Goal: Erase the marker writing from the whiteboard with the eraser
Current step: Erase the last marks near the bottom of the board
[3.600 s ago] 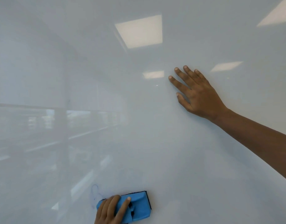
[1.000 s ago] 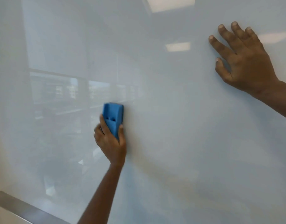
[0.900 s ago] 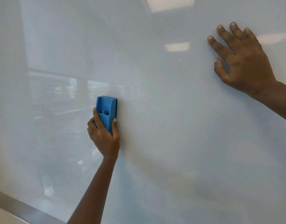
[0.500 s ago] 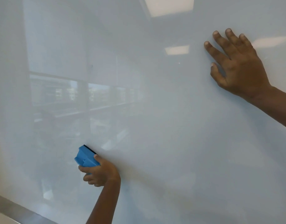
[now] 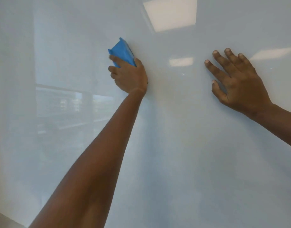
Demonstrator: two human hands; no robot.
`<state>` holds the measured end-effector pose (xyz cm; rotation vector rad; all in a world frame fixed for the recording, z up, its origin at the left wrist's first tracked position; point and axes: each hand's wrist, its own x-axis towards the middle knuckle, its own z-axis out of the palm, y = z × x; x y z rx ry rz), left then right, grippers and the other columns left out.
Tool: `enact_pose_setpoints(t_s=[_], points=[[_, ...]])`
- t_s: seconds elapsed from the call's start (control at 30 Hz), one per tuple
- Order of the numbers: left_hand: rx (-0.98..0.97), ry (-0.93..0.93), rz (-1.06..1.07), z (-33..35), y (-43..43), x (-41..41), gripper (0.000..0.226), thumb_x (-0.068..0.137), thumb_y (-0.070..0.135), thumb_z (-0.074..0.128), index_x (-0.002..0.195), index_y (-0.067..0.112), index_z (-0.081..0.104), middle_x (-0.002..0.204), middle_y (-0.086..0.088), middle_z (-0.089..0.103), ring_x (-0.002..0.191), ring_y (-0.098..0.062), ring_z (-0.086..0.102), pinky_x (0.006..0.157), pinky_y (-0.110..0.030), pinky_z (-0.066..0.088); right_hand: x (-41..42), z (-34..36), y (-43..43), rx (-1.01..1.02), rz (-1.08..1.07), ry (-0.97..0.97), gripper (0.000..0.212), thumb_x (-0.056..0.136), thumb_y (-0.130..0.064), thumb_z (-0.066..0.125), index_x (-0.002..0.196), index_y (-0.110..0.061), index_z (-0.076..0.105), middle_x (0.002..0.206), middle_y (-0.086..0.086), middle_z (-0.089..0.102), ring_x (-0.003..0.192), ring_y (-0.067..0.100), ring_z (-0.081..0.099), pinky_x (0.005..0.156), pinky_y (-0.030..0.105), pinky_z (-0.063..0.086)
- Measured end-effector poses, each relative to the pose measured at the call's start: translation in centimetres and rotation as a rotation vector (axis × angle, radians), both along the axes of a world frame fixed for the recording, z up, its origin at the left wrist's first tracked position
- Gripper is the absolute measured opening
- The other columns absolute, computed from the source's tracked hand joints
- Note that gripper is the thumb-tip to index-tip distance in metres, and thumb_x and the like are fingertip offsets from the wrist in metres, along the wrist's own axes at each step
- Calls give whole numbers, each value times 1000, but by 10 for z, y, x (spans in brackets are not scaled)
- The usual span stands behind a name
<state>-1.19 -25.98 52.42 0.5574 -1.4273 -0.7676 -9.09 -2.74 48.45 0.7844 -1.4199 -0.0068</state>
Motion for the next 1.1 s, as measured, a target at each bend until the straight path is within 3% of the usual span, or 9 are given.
enact_pose_setpoints(t_s=[0.2, 0.27, 0.43, 0.6, 0.77, 0.83, 0.93, 1.03, 1.1], points=[[-676, -132, 102, 3, 66, -15, 71, 92, 41, 39, 146, 9, 6, 131, -15, 38, 111, -23, 41, 87, -27, 37, 1, 2, 1, 15, -9, -10, 49, 92, -24, 31, 136, -6, 42, 143, 21, 39, 132, 40, 35, 108, 50, 26], [-723, -170, 157, 13, 59, -13, 70, 92, 42, 38, 146, 11, 6, 132, -14, 38, 110, -24, 43, 86, -27, 37, 2, 2, 1, 15, -10, -15, 50, 92, -24, 31, 137, -6, 42, 144, 21, 39, 132, 39, 35, 109, 50, 26], [-190, -133, 133, 37, -20, 4, 69, 92, 42, 39, 146, 13, 8, 140, -19, 31, 123, -32, 38, 98, -35, 33, 4, 2, 0, 8, 2, -30, 50, 92, -25, 30, 136, -6, 43, 143, 20, 39, 132, 39, 35, 109, 50, 26], [252, -40, 91, -24, -90, 12, 69, 93, 43, 38, 146, 11, 7, 139, -20, 30, 123, -33, 37, 101, -38, 31, 4, 1, 1, 5, -7, -28, 50, 92, -25, 30, 136, -5, 43, 143, 20, 40, 132, 39, 36, 109, 50, 27], [449, 27, 49, -37, -85, 9, 69, 93, 41, 36, 146, 10, 4, 137, -18, 30, 122, -31, 36, 102, -39, 31, 4, 1, 0, 5, -12, -31, 50, 92, -24, 31, 136, -6, 43, 143, 20, 40, 132, 39, 36, 109, 50, 27], [354, 20, 68, -26, -65, 6, 69, 93, 41, 38, 146, 11, 6, 139, -19, 30, 123, -32, 35, 102, -38, 30, 4, 1, 0, 2, -9, -24, 49, 92, -24, 31, 136, -5, 43, 143, 20, 40, 132, 39, 36, 108, 50, 27], [41, 9, 104, -19, -21, -4, 70, 91, 41, 42, 146, 11, 10, 135, -19, 34, 120, -32, 38, 97, -38, 30, 4, 1, 0, -4, -8, -24, 49, 92, -24, 31, 136, -6, 44, 143, 19, 40, 132, 38, 36, 109, 50, 27], [-236, 26, 102, -24, 16, -14, 70, 89, 40, 46, 145, 12, 15, 125, -17, 41, 108, -29, 43, 90, -35, 33, 3, 2, 0, -4, -4, -28, 49, 92, -24, 30, 136, -7, 43, 144, 19, 39, 133, 38, 35, 109, 50, 26], [-322, 52, 80, -32, 24, -16, 69, 89, 39, 47, 145, 13, 18, 119, -16, 43, 100, -25, 43, 86, -31, 35, 3, 1, 0, -4, -2, -30, 49, 92, -24, 30, 136, -7, 43, 144, 19, 39, 133, 37, 35, 110, 50, 26]])
